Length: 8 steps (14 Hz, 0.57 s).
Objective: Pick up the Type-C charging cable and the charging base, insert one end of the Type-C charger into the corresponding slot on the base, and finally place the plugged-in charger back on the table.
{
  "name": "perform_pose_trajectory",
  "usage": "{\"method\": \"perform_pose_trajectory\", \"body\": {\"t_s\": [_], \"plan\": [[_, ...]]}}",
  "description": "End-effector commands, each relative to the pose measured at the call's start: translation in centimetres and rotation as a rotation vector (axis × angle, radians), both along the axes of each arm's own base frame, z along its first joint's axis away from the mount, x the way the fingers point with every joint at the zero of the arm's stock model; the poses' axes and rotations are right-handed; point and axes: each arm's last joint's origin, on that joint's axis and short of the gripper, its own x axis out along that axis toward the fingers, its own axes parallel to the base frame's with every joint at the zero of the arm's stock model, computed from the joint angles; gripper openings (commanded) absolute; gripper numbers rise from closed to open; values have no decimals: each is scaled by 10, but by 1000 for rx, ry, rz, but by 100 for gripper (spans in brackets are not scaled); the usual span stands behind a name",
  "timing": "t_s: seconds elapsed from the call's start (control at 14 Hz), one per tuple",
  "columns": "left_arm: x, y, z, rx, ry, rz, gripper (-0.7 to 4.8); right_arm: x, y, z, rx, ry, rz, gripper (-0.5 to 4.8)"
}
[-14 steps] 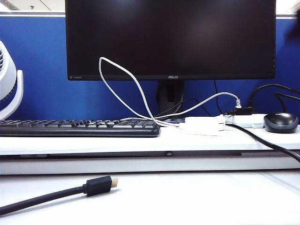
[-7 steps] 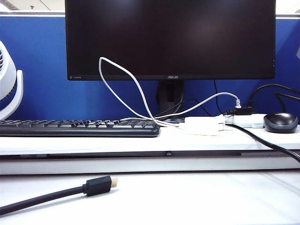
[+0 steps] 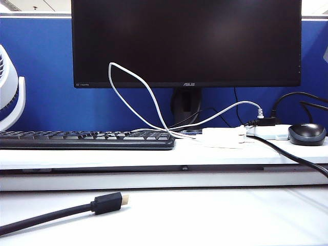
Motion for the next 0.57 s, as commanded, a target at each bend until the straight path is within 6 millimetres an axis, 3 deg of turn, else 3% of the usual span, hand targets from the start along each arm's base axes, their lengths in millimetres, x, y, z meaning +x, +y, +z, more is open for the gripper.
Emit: {"method": "perform_pose_trajectory", "body": {"t_s": [0.07, 0.14, 0.29, 0.36, 0.5, 0.57], "plan": [[36, -11, -25, 39, -32, 23, -5, 1, 0, 2, 11, -12, 1, -1], [46, -14, -35, 36, -32, 17, -5, 1, 0, 3, 12, -12, 1, -1], [76, -23, -86, 31, -36, 23, -5, 1, 0, 2, 11, -12, 1, -1], [80, -24, -101, 27, -37, 32, -5, 1, 0, 2, 11, -12, 1, -1], [83, -24, -149, 29, -42, 65, -5, 1, 0, 3, 12, -12, 1, -1], [81, -23, -182, 34, -26, 66, -5, 1, 0, 3, 11, -12, 1, -1]]}}
